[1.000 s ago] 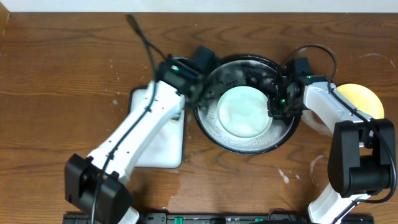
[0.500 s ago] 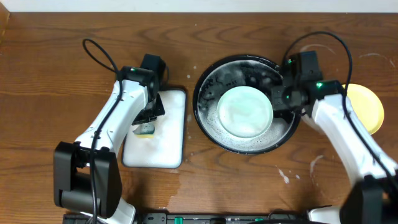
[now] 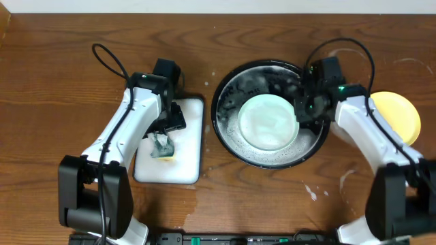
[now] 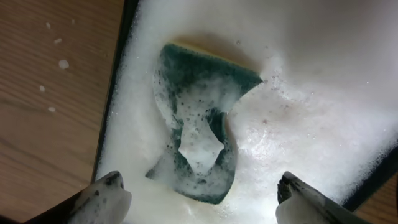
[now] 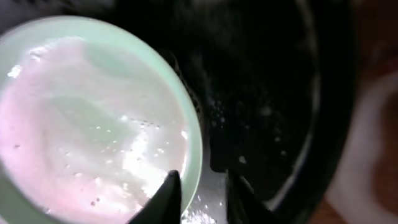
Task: Clean dirty plates on tray and stack at the side
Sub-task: 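Tilt the pale green plate up with right gripper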
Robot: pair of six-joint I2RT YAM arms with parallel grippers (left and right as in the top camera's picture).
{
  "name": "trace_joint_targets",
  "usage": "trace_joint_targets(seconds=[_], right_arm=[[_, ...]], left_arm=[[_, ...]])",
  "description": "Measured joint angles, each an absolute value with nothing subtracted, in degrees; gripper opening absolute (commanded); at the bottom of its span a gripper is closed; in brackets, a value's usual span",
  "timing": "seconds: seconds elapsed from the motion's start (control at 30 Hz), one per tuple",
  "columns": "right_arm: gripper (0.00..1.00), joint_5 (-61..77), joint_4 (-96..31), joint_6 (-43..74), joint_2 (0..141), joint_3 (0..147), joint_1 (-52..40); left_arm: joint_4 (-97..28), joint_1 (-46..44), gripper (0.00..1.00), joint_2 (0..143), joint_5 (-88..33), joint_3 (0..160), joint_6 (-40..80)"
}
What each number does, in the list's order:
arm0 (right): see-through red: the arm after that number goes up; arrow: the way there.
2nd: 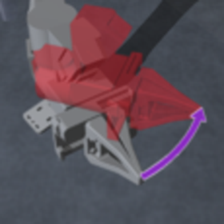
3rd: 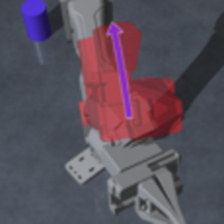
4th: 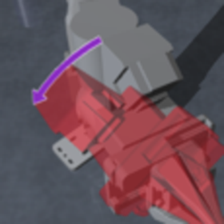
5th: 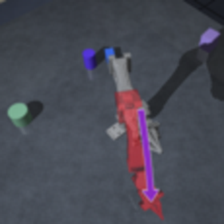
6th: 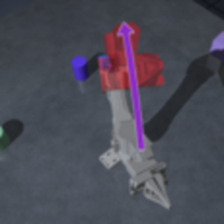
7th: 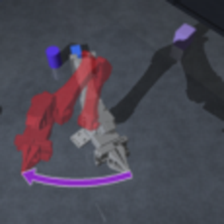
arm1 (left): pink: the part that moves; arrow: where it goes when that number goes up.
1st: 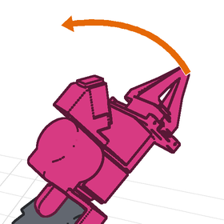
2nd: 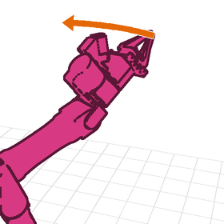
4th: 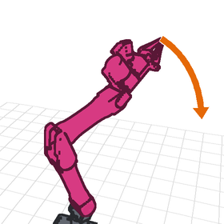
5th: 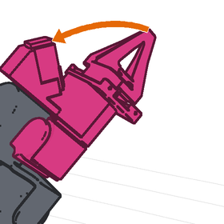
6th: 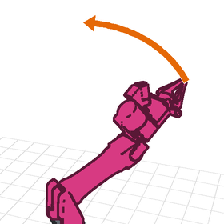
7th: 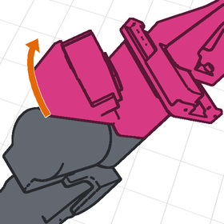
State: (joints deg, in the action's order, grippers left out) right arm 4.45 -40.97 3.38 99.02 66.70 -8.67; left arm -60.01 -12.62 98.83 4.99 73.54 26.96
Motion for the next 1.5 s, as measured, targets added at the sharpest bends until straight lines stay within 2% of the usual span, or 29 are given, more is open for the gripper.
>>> trace_joint_targets(seconds=[0.2, 0.33, 0.77, 1.1, 1.5], right_arm=[[0.21, 10.4, -38.9, 1.4, 106.2, 66.7, -5.5], [0.01, 13.5, -37.1, 0.0, 108.6, 66.7, -5.4], [0.01, 11.7, -36.3, 2.6, 107.8, 66.5, -6.0], [0.01, -7.8, -38.3, 3.7, 89.2, 66.6, -15.2], [0.01, -34.8, -40.3, 3.6, 87.5, 66.6, -27.7]], left_arm=[[-60.0, -12.6, 0.81, 98.8, 5.0, 73.5, 27.0], [-60.0, -12.6, 0.81, 98.8, 4.8, 73.5, 27.0], [-60.0, -12.6, 0.81, 98.8, 4.8, 73.5, 27.0], [-60.0, -12.6, 0.81, 98.8, 4.8, 73.5, 27.0], [-60.0, -12.6, 0.81, 98.8, 4.8, 73.5, 27.0]])
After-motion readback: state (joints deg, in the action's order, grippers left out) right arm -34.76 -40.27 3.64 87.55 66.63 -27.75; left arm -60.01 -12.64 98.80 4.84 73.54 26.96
